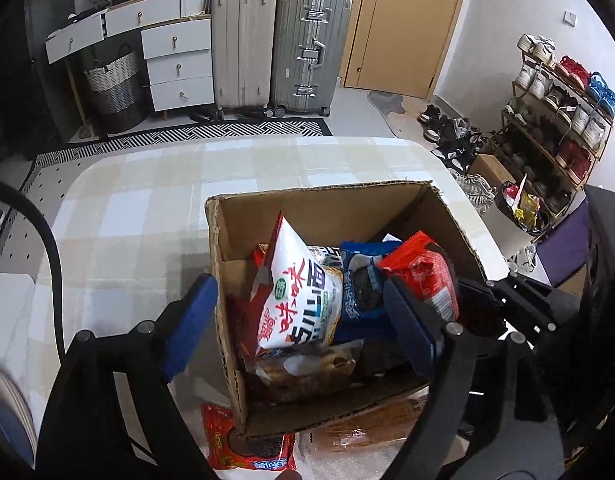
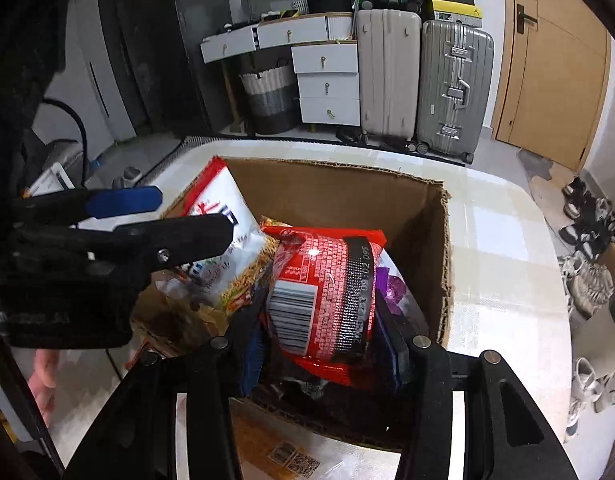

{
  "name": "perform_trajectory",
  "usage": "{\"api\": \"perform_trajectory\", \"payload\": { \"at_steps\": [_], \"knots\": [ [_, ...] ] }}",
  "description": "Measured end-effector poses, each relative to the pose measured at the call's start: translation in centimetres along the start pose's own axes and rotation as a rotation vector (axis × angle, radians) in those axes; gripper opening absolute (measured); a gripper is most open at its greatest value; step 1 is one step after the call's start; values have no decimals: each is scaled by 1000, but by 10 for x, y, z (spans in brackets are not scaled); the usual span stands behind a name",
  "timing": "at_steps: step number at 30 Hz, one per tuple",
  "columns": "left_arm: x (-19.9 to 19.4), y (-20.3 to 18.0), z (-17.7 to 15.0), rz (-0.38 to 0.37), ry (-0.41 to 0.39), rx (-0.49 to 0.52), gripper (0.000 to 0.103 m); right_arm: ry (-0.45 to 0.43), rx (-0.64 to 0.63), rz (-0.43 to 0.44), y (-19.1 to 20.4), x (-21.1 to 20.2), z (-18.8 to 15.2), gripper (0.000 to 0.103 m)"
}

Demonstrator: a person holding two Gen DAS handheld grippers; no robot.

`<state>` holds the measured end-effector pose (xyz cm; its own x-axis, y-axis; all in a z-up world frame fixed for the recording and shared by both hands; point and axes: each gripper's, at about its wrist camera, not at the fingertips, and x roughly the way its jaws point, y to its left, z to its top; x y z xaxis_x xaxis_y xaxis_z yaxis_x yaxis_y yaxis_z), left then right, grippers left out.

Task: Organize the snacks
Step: 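Lower both snacks into the box and open both tools, then withdraw both tools from the box back toward the last two snacks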

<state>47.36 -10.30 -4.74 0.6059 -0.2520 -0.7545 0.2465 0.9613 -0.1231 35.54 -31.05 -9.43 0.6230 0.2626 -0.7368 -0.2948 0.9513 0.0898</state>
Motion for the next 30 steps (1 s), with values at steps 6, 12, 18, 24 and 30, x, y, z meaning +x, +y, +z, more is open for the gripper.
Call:
{"api": "perform_trajectory", "payload": {
  "at_steps": [6,12,18,24,30],
  "knots": [
    [0,5,-2,0,17,-20,84,11,-10,20,-1,1,5,50],
    [-3,5,-3,5,16,-22,84,-63,-21,-15,1,-13,2,53],
    [-10,3,-7,13,10,-29,85,-103,-13,-16,4,-25,2,91],
    [-23,1,-8,27,-16,-29,92,-165,-55,-57,15,-41,6,98],
    [-36,-3,-11,34,-40,-1,103,-163,-40,-85,16,-44,8,100]
  ]
}}
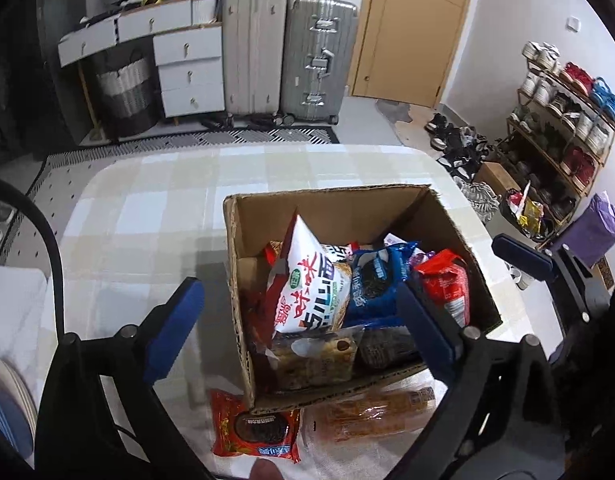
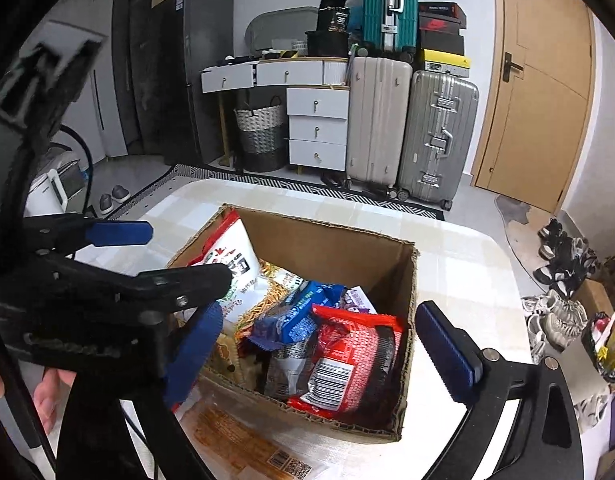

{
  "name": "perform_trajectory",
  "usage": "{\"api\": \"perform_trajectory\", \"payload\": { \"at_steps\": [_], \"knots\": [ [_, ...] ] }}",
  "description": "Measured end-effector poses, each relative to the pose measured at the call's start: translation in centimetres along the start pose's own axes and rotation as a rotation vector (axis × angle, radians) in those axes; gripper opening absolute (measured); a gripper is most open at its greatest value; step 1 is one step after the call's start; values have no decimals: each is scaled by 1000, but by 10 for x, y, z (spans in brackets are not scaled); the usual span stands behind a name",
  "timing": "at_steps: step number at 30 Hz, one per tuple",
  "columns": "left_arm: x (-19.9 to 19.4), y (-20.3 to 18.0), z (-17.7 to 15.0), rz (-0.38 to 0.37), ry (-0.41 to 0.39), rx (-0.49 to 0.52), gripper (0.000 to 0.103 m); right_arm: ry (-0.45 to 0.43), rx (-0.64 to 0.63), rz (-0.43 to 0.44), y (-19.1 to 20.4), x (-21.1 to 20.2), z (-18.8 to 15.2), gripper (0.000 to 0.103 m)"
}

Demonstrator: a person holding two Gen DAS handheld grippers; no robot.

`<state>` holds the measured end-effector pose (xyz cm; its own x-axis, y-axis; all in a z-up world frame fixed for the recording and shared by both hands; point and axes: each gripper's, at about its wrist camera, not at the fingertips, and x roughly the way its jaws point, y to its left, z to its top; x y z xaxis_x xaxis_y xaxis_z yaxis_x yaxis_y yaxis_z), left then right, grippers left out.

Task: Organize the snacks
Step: 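Withdraw both tools from the box back toward the last two snacks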

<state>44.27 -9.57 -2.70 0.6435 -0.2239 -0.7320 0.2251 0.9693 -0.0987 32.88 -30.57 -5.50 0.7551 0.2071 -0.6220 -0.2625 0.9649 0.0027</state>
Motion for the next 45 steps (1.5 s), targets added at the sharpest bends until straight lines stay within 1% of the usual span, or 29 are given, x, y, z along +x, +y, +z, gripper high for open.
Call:
{"api": "perform_trajectory", "payload": {
  "at_steps": [1,2,5,11,17,23,27,34,38,40,43,45],
  "knots": [
    [-3,-1,-1,5,-6,12,102,0,9,-6,-2,0,0,100],
    [-5,-2,-1,-2,-7,20,102,-4,18,-2,-5,2,0,100],
    [-15,-2,-3,-18,-17,20,102,-33,45,9,-9,-6,-2,100],
    [-48,-10,-6,-10,-79,25,102,-63,56,-11,-9,-27,-4,100],
    [-103,-19,-15,9,-148,38,102,-122,78,-19,-6,-68,-7,101],
    [-164,-27,-29,22,-205,45,102,-178,104,-8,1,-120,-15,101],
    [-209,-31,-43,35,-248,55,102,-219,103,-10,13,-160,-24,101],
    [-287,-39,-85,70,-304,63,102,-277,105,-4,38,-226,-51,101],
    [-327,-43,-114,95,-338,66,102,-301,94,-4,51,-256,-68,102],
    [-348,-39,-131,95,-351,30,102,-320,88,-5,57,-272,-78,102],
    [-373,-33,-157,63,-372,-27,102,-353,87,10,66,-294,-95,102],
    [-388,-29,-174,76,-393,-45,102,-374,87,20,73,-305,-109,102]
  ]
}}
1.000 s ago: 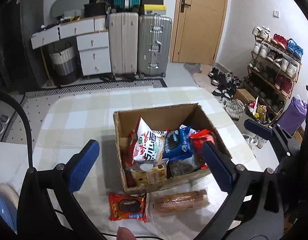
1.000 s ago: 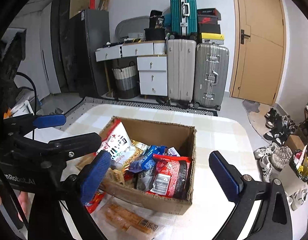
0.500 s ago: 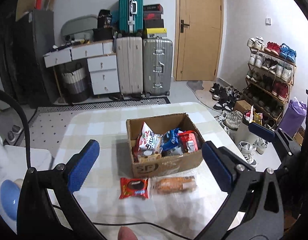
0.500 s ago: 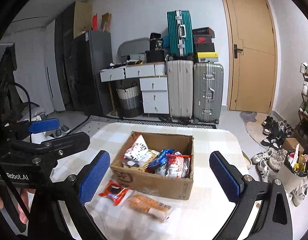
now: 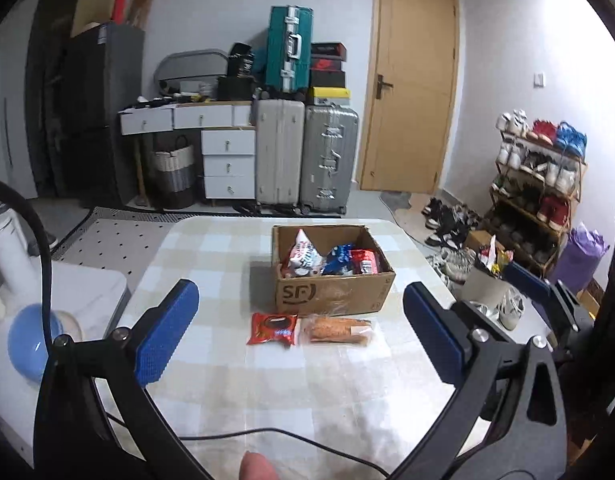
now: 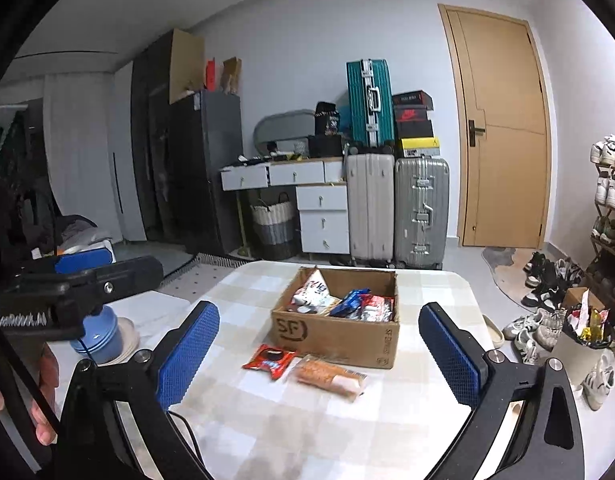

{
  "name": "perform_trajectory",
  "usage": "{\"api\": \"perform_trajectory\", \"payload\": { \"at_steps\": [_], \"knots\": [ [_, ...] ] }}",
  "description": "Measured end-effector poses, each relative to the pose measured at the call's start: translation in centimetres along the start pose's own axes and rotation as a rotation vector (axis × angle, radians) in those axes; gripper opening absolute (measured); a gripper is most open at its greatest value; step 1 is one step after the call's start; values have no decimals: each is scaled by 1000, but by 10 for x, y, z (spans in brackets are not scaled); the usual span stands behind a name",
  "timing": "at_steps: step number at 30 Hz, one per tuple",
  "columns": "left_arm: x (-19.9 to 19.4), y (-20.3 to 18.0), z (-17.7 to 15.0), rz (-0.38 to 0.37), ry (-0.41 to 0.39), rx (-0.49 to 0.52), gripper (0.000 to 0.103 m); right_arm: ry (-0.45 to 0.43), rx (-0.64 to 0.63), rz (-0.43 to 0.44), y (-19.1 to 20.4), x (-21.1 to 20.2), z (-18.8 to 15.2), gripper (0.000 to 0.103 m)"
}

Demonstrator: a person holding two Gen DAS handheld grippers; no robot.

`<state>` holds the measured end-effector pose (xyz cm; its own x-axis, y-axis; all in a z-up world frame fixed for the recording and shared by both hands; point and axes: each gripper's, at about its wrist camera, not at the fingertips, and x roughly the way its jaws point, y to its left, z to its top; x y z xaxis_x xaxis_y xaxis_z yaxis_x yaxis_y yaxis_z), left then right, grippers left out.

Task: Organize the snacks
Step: 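Withdraw both tools from the box back toward the last two snacks, then grasp the red Oreo pack with the left tool while the right tool grasps the bread roll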

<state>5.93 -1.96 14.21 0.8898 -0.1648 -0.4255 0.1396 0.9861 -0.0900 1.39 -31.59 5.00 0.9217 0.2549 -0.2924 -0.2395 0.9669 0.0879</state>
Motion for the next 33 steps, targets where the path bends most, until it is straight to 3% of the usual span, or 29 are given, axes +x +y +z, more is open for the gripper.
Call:
{"api": "perform_trajectory", "payload": {
  "at_steps": [7,11,18,23,26,28,33],
  "knots": [
    [-47,27,-36,8,-71,-56,102,-23,-27,26,19,-21,-38,102],
    [-40,47,-49,62,-93,-89,102,-40,1,26,17,-12,-55,102],
    [33,64,-55,62,-21,-103,102,-2,-15,-2,7,50,-44,102],
    [106,69,-67,38,49,-109,102,18,84,-2,-8,86,-64,102],
    [144,71,-82,15,115,-125,102,142,66,14,-10,124,-86,102],
    [165,72,-89,8,156,-134,102,169,37,3,-10,139,-93,102],
    [182,76,-88,-19,136,-176,102,188,69,28,-14,157,-99,102]
  ]
}}
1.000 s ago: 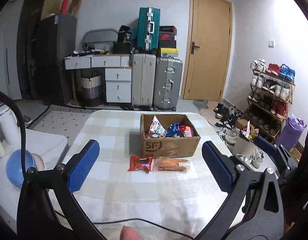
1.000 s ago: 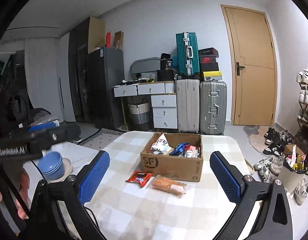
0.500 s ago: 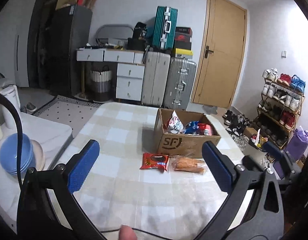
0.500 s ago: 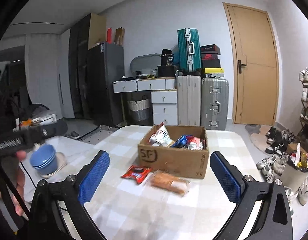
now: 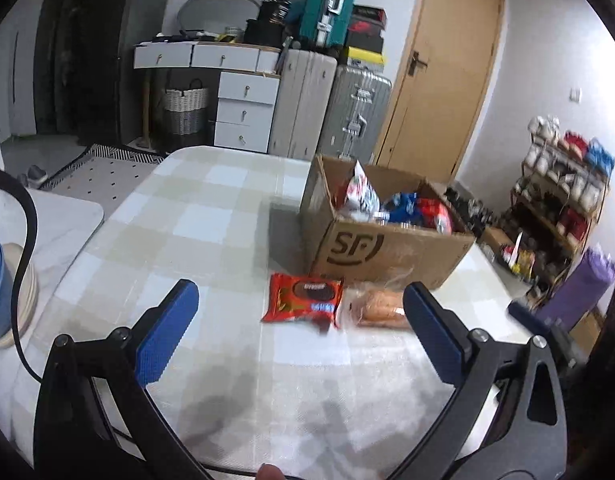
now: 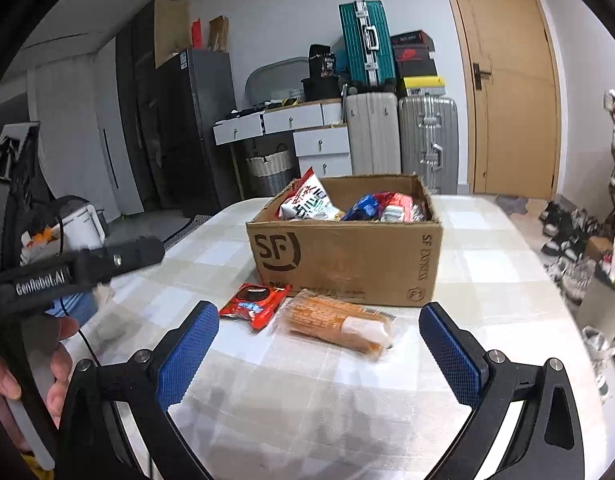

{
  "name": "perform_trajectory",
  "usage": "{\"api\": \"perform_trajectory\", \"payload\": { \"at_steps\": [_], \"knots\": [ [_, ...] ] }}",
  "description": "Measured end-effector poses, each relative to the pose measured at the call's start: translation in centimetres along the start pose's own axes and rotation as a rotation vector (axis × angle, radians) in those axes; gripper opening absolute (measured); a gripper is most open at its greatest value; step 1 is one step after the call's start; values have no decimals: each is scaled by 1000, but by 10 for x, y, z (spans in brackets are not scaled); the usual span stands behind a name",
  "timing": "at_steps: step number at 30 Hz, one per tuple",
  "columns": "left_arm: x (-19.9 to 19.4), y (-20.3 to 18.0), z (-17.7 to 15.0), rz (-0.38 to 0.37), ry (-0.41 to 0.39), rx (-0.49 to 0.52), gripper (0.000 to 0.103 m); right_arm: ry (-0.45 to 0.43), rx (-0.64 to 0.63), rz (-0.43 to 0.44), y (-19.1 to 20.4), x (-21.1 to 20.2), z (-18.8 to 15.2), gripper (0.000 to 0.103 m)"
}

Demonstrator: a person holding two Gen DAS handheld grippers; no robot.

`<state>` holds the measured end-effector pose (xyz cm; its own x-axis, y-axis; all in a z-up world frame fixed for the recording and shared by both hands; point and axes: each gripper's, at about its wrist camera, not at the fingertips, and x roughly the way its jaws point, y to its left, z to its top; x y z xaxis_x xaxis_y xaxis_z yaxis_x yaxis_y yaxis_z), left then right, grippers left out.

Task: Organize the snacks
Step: 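Grasp the red Oreo pack with the left tool while the right tool grasps the bread roll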

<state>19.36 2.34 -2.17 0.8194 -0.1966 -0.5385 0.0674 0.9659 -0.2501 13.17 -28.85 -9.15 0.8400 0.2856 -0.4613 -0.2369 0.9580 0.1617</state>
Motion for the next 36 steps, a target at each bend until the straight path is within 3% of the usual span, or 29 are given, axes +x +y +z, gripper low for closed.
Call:
{"api": "perform_trajectory", "payload": {
  "at_steps": [6,12,17,23,30,36],
  "knots": [
    [8,3,6,-15,19,-40,102,20,-34,-23,5,7,-6,102],
    [41,7,10,32,88,-21,102,127,45,3,-6,24,-1,102],
    [106,19,12,-27,285,-62,102,268,63,41,-13,64,0,102],
    [160,28,8,-37,416,-92,102,395,-71,-65,-17,116,-6,102],
    [202,19,1,-34,523,-38,102,410,-209,-76,-2,148,-8,102],
    [211,13,4,-31,517,-2,102,430,-200,-62,-9,163,-5,102]
  ]
}}
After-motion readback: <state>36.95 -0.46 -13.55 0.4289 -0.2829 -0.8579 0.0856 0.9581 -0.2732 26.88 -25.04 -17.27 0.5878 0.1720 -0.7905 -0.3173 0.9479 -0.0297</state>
